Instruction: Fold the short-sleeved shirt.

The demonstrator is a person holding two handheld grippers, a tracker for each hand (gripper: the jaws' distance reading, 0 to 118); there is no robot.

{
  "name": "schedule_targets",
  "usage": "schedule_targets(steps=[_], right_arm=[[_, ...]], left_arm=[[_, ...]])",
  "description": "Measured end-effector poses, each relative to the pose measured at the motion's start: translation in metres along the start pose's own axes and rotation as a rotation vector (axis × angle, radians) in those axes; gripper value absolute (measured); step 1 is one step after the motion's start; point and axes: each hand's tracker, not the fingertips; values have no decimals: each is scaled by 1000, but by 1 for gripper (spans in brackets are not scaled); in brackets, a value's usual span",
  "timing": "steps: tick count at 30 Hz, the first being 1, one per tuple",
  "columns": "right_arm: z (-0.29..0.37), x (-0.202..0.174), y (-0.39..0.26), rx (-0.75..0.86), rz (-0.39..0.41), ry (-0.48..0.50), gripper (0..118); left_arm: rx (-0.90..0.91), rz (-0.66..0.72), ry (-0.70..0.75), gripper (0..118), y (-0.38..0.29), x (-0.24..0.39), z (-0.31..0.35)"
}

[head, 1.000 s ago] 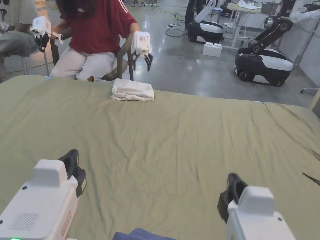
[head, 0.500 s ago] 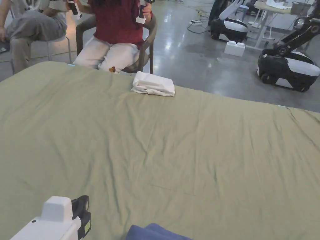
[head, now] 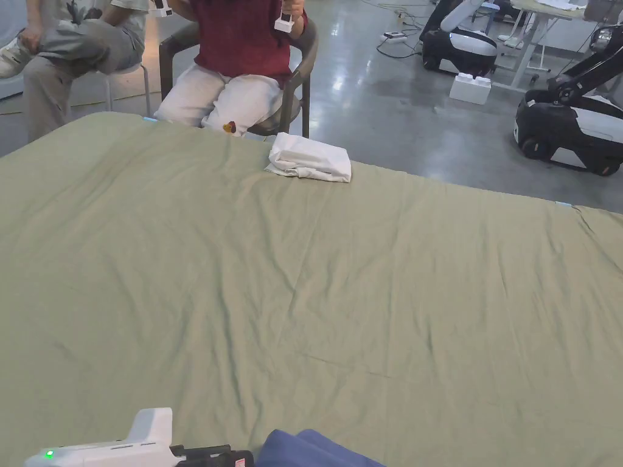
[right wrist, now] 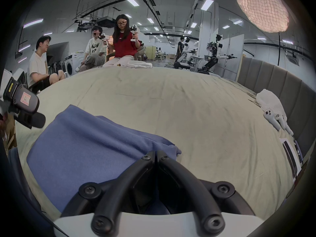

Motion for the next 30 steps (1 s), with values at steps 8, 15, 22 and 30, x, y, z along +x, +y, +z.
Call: schedule_targets(steps=[8, 15, 22, 30], right_arm=[[1, 1, 1, -4, -1, 7, 0], [2, 2, 1, -8, -4, 9, 0], [0, 3, -3, -5, -7, 8, 0], [9, 8, 16, 3, -48, 30, 0]], left_arm=[[-232, 151, -255, 81, 3, -34, -56], [-270, 184, -326, 32, 2, -23, -88], [-225, 187, -291, 22, -6, -40, -89], [-148, 234, -340, 21, -17, -15, -58]])
